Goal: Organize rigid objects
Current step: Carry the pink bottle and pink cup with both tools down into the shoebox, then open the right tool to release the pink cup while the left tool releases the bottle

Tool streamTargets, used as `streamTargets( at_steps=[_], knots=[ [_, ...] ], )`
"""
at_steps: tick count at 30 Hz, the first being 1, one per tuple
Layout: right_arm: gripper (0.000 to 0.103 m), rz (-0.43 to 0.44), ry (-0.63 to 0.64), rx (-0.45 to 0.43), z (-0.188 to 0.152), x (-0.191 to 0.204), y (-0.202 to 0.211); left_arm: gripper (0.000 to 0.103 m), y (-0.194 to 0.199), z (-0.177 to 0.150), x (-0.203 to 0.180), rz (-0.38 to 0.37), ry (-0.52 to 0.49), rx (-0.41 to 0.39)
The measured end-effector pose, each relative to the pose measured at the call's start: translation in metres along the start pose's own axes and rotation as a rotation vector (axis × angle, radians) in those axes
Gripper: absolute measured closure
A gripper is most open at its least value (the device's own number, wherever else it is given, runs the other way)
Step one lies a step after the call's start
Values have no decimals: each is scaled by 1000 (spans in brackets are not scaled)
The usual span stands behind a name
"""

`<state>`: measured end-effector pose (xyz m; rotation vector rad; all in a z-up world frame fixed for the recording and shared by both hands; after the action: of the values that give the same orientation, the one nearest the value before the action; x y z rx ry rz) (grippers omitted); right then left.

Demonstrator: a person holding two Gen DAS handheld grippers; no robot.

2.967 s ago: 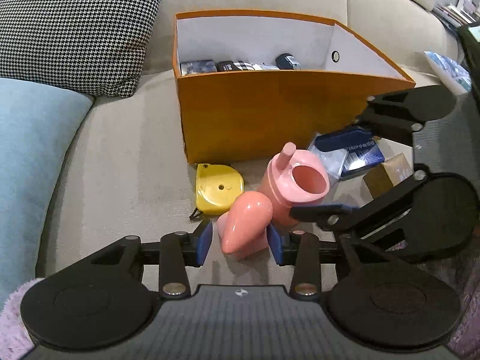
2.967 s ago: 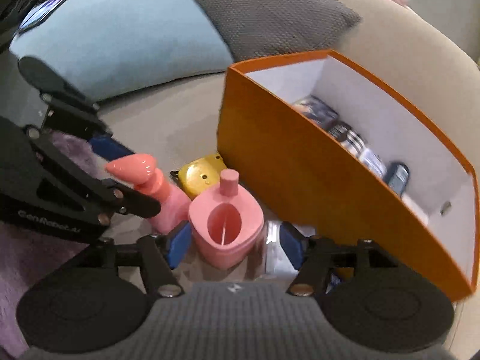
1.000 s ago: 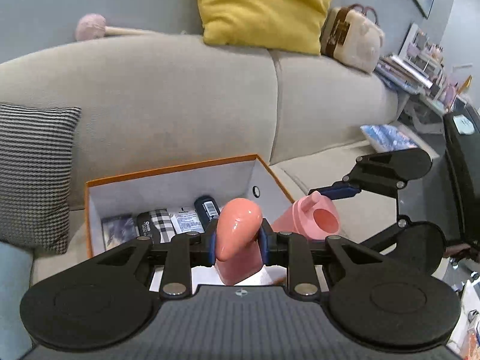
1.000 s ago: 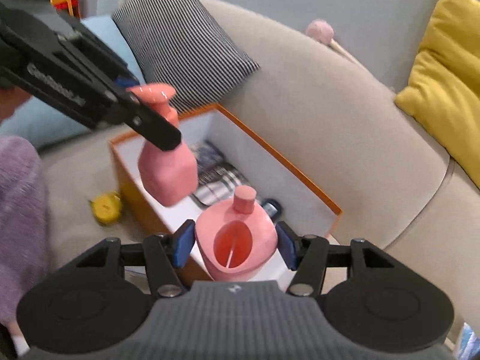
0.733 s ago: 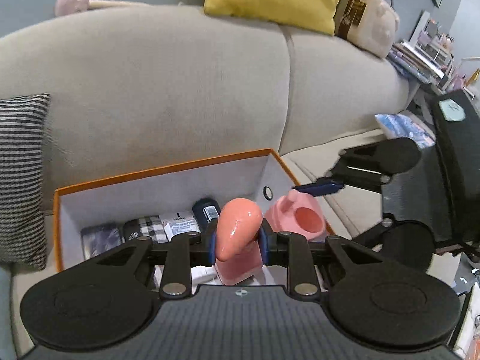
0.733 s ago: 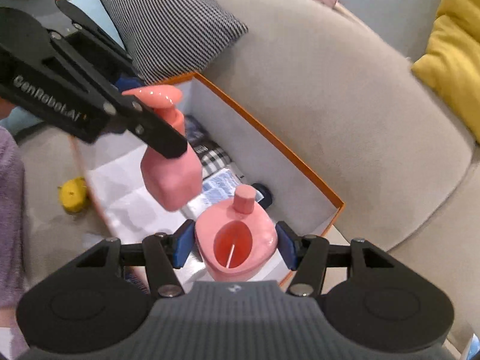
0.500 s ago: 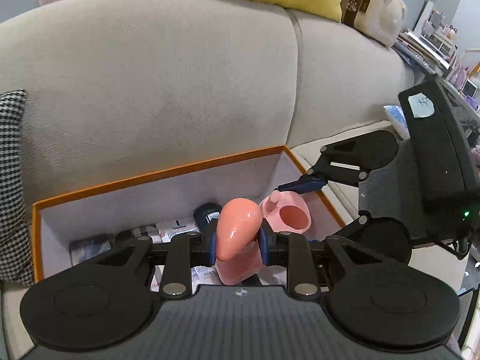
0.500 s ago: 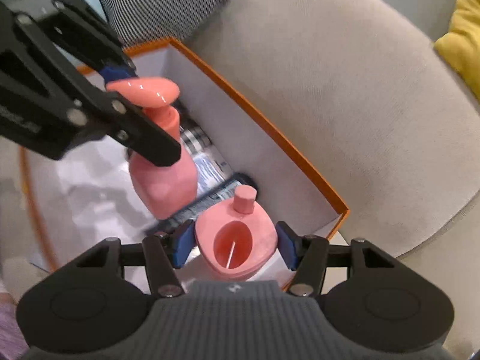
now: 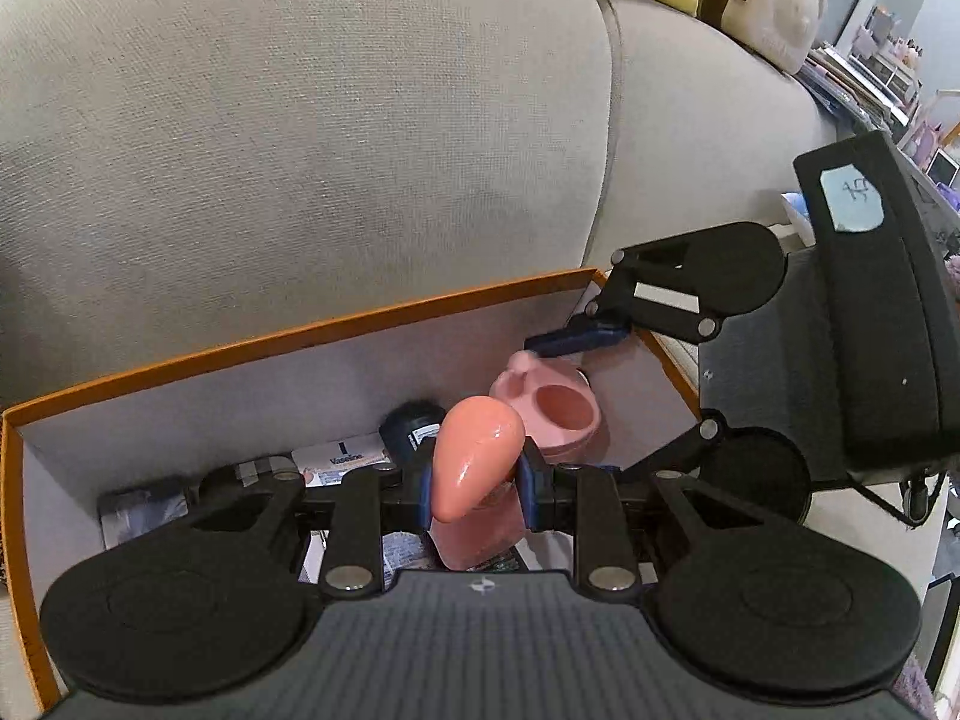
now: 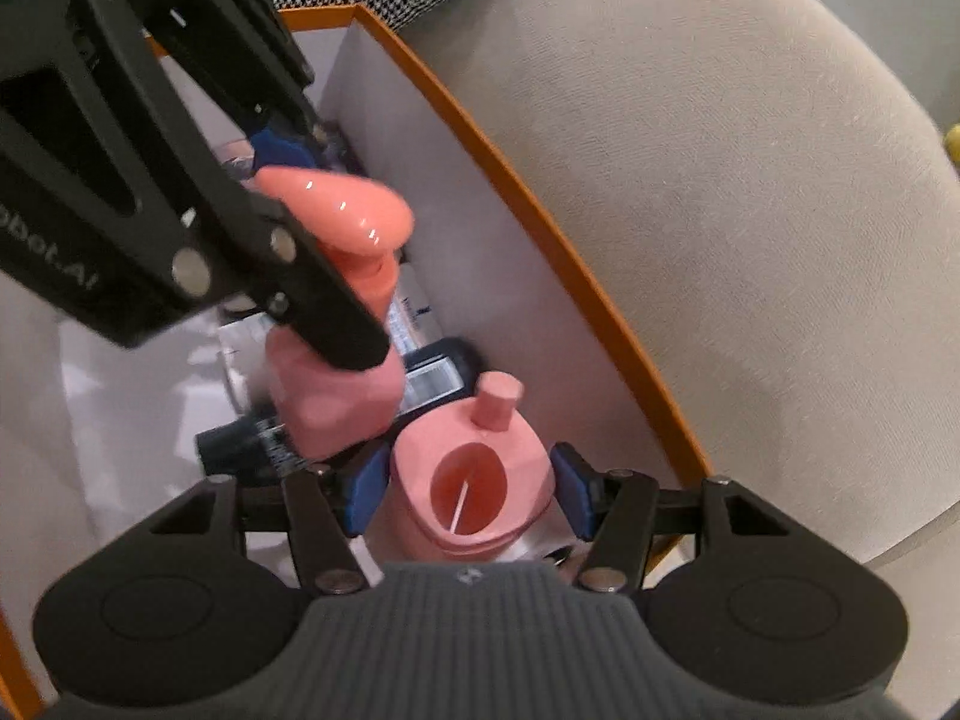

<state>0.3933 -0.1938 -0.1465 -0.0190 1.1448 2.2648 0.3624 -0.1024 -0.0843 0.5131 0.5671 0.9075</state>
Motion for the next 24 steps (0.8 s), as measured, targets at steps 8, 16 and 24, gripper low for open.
streamTargets(
  at_steps=[8, 16, 24],
  knots=[
    [38, -77, -32, -48, 6, -7, 27, 74, 5, 2, -9, -30, -19, -6],
    [37, -309, -82, -117, 6, -14, 81, 74, -4, -8, -27, -59, -23, 22],
    [37, -374, -251, -98, -21, -14, 94, 74, -31, -13, -42, -4, -19, 52]
  ],
)
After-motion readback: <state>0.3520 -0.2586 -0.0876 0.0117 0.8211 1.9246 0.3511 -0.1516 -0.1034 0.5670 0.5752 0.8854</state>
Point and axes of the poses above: each gripper's, at about its wrist camera, not at the fingertips, and y roughly against the way its jaws point, x to its left, z to its top, the point moved 6 cm from there along -y, roughly the way its jaws point, and after that the axes turned 14 degrees about -x, right-handed, at the moved point
